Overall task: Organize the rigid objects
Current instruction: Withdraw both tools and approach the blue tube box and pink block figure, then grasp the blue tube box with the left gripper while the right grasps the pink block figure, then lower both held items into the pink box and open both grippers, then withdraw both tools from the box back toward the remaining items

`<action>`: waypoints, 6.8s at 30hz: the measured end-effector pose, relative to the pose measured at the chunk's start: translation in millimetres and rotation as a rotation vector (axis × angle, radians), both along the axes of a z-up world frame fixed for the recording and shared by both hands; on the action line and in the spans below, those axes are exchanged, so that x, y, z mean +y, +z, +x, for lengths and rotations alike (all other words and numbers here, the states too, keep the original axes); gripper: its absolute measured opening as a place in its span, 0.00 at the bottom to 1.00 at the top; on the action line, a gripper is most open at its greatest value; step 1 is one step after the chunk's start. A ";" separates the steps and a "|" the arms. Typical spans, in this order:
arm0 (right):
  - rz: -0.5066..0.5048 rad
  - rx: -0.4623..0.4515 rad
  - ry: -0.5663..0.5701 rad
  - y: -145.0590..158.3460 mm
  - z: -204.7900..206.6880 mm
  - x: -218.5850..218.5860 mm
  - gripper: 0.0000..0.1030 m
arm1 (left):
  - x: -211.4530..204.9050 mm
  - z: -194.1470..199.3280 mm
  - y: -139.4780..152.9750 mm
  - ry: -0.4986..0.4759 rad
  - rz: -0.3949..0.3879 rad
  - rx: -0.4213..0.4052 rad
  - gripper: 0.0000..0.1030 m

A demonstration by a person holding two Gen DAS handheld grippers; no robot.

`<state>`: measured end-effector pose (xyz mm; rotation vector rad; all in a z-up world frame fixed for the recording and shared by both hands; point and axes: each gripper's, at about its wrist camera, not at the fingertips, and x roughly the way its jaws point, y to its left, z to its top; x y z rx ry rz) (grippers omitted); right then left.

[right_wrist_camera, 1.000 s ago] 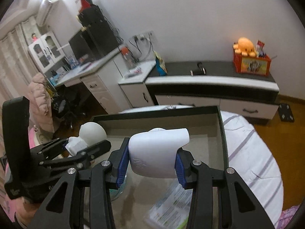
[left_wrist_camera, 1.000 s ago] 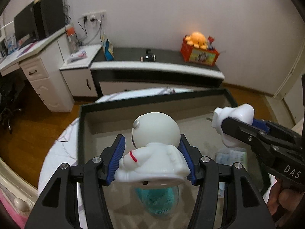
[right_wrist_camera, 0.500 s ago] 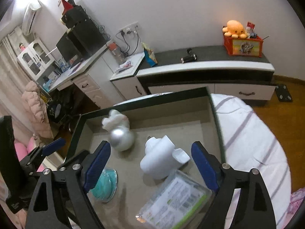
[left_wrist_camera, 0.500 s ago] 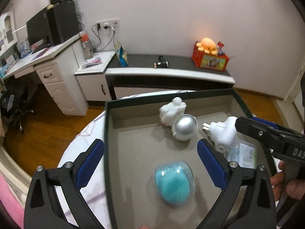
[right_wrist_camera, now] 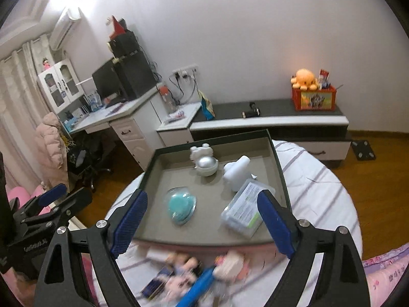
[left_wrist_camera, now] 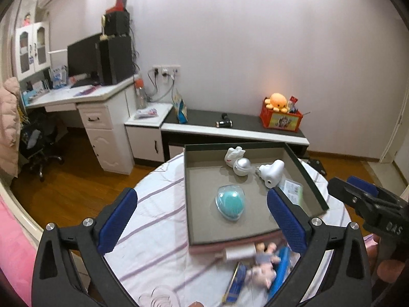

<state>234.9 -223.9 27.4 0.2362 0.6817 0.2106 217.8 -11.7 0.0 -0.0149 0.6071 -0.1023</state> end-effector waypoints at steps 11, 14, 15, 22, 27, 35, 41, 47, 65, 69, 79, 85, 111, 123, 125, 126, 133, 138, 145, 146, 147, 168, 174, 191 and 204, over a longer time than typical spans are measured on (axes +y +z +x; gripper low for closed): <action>-0.056 -0.122 -0.020 27.0 -100.4 26.6 0.87 | 4.7 -82.2 14.1 0.002 -0.001 -0.042 1.00; -0.036 -0.132 -0.005 25.3 -117.7 28.9 0.87 | 6.1 -100.8 13.0 0.008 0.004 -0.047 1.00; -0.033 -0.133 -0.007 23.9 -124.1 29.2 0.87 | 7.0 -105.2 12.4 0.010 0.004 -0.047 1.00; 0.002 -0.116 -0.016 5.5 -150.0 26.7 1.00 | 9.1 -134.3 3.2 0.020 0.005 -0.038 1.00; 0.003 -0.110 -0.019 -1.9 -167.6 23.8 1.00 | 11.9 -153.3 -1.5 0.030 0.004 -0.035 1.00; 0.017 -0.109 -0.031 -6.0 -192.6 17.7 1.00 | 16.8 -171.4 -10.2 0.046 -0.013 -0.019 1.00; 0.012 -0.104 -0.033 -7.0 -198.3 18.9 1.00 | 16.4 -177.8 -19.1 0.047 -0.018 0.000 1.00; 0.003 -0.099 -0.020 -7.0 -195.9 24.0 1.00 | 17.6 -178.4 -22.6 0.048 -0.021 0.005 1.00; -0.149 0.087 -0.027 -80.4 -165.8 27.3 1.00 | 2.9 -141.3 -82.2 0.006 0.002 0.131 1.00; -0.145 0.144 -0.013 -106.2 -151.5 27.7 1.00 | -5.8 -118.3 -105.8 -0.022 0.029 0.178 1.00; -0.154 0.217 0.018 -144.2 -118.8 38.4 1.00 | -21.3 -56.0 -158.1 -0.096 0.075 0.292 1.00; -0.215 0.202 0.033 -151.2 -113.5 44.7 0.93 | -31.3 -31.4 -174.5 -0.133 0.102 0.332 1.00; -0.162 0.161 0.060 -131.0 -119.9 27.9 0.66 | -24.0 -40.8 -155.4 -0.220 -0.044 0.333 0.20; -0.138 0.057 0.099 -78.7 -105.3 30.3 0.66 | -6.7 -39.9 -100.9 -0.174 -0.042 0.204 0.20; -0.148 0.026 0.105 -64.3 -93.4 30.9 0.66 | -7.4 -32.6 -91.6 -0.172 -0.043 0.184 0.20; -0.150 0.016 0.107 -59.8 -90.2 31.3 0.66 | -7.9 -28.6 -86.2 -0.169 -0.042 0.172 0.20; -0.152 -0.047 0.108 -27.3 -37.1 28.3 0.66 | -13.2 2.9 -59.0 -0.158 -0.046 0.106 0.20; -0.157 -0.053 0.109 -20.9 0.5 31.6 0.66 | -19.4 32.6 -47.3 -0.149 -0.056 0.078 0.20; -0.177 -0.009 0.120 -36.2 57.5 35.0 0.66 | -32.4 78.8 -53.7 -0.136 -0.062 0.090 0.20; -0.182 0.005 0.120 -41.5 66.6 35.6 0.66 | -33.7 82.4 -58.1 -0.135 -0.062 0.096 0.20; -0.184 0.015 0.121 -46.1 70.4 34.8 0.66 | -34.9 88.6 -61.7 -0.133 -0.062 0.104 0.20; -0.272 0.117 0.125 -92.5 118.5 35.5 0.69 | -39.7 136.1 -100.5 -0.074 -0.024 0.179 0.57; -0.250 0.105 0.084 -79.9 109.2 29.1 0.85 | -27.2 109.3 -74.9 -0.022 0.002 0.071 1.00; -0.137 -0.002 0.021 -29.5 30.4 22.1 0.85 | -16.4 18.7 -32.1 -0.026 0.005 -0.003 1.00; -0.067 -0.066 -0.003 -10.4 -47.0 13.6 0.85 | -14.5 -47.1 -29.6 -0.019 -0.017 -0.010 1.00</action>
